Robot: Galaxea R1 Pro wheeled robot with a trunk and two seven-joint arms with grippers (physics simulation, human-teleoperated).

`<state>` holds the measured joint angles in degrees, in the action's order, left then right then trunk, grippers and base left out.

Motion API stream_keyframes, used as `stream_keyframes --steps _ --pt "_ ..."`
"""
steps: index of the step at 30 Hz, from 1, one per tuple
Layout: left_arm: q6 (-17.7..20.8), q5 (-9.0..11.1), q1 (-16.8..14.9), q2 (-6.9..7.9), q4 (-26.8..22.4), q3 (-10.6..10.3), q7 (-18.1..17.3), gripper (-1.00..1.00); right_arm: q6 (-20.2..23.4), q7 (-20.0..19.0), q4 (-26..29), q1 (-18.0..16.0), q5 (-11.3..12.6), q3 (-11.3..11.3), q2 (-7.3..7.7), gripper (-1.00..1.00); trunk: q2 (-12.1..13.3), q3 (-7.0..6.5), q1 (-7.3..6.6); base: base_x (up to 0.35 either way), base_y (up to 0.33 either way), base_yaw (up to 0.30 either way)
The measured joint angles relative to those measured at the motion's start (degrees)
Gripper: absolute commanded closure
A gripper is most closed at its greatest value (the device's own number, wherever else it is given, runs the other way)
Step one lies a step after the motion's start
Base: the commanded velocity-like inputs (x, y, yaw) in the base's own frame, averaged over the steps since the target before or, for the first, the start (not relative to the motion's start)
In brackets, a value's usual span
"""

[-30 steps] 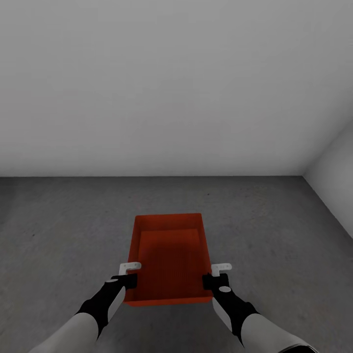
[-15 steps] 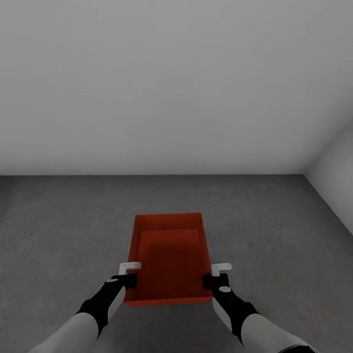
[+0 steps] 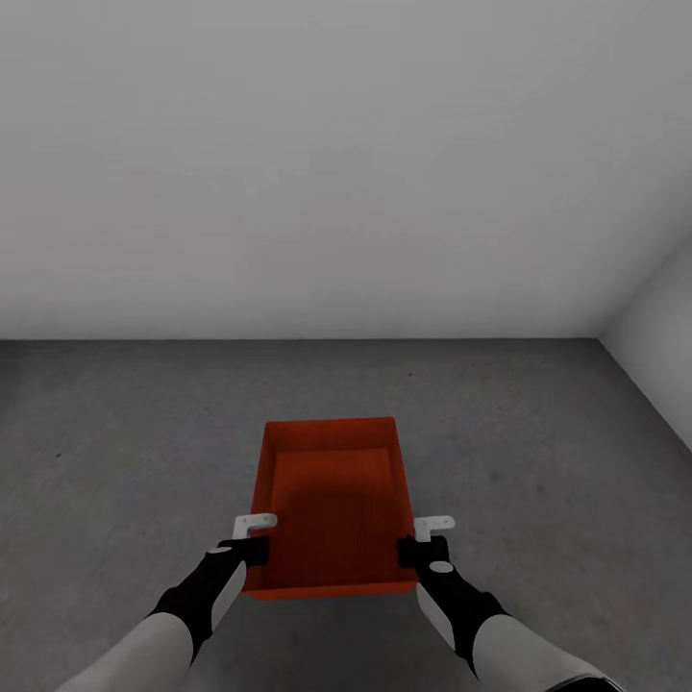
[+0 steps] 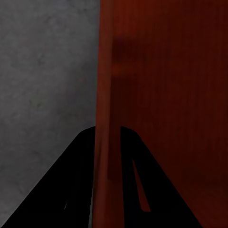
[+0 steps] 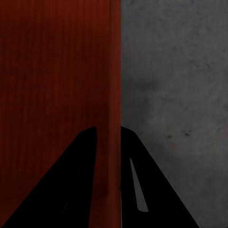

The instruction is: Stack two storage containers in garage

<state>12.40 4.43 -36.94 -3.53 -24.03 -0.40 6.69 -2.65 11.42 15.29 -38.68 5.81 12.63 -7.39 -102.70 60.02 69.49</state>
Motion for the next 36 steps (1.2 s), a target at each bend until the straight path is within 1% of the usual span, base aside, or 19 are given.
stream_keyframes --steps 13,19,36 --pt "-0.01 -0.16 -0.01 0.02 -0.07 0.02 -0.10 1.00 -0.25 0.07 -0.08 0.01 0.26 0.13 -0.02 1.00 -5.21 2.33 2.86 0.000 0.000 0.000" --pt "-0.01 -0.08 -0.01 -0.01 -0.17 -0.03 0.02 1.00 -0.26 -0.05 -0.03 0.00 0.08 -0.03 0.01 1.00 -5.23 2.34 2.86 0.000 0.000 0.000" --pt "0.01 0.12 0.01 0.01 -0.11 -0.07 0.06 1.00 0.01 -0.07 0.07 -0.01 -0.19 -0.15 0.00 1.00 -12.03 5.38 6.59 0.000 0.000 0.000"
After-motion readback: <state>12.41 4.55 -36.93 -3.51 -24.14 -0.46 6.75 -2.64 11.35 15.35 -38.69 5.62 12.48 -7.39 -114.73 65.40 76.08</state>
